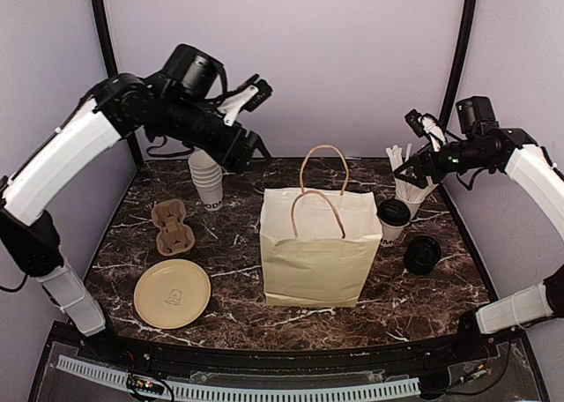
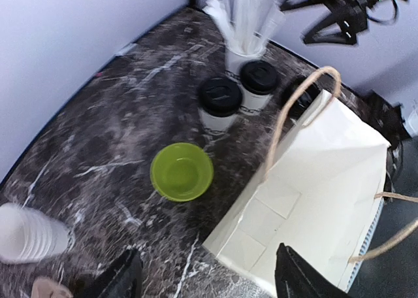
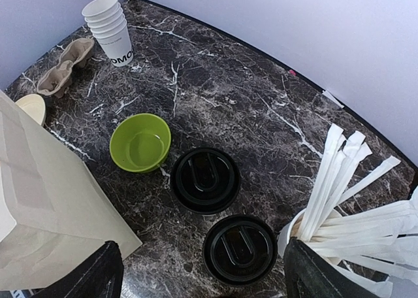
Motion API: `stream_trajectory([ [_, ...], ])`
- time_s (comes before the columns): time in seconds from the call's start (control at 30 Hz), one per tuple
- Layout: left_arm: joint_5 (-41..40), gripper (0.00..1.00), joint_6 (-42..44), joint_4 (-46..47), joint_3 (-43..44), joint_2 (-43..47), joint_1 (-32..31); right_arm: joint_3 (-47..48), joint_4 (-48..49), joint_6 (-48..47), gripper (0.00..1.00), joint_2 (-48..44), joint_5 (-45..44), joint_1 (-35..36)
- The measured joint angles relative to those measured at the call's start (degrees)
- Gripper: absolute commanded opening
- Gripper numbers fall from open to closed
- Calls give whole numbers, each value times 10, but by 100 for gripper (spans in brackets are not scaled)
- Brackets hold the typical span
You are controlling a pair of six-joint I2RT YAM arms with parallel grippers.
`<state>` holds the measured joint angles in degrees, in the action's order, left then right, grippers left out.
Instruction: Pack the takeout coffee
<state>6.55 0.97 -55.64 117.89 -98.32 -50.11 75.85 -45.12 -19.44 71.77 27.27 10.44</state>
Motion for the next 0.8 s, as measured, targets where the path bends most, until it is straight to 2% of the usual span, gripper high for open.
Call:
stream_trajectory([
  [0.13, -132, 63, -104, 5, -105, 148, 22, -14, 1, -3, 85, -4, 0, 0],
  [0.23, -197, 61, -218, 11, -219, 231, 99, -17, 2, -9, 85, -3, 1, 0],
  [0.33, -229, 58, -296, 12, -330, 258, 160, -17, 6, -13, 84, -2, 6, 0],
  [0.5, -207, 52, -371, 28, -433, 186, 221, -18, 14, -13, 83, 5, 32, 0],
  [0.8, -118, 37, -408, 84, -466, 54, 314, -45, 26, -12, 83, 5, 61, 0],
])
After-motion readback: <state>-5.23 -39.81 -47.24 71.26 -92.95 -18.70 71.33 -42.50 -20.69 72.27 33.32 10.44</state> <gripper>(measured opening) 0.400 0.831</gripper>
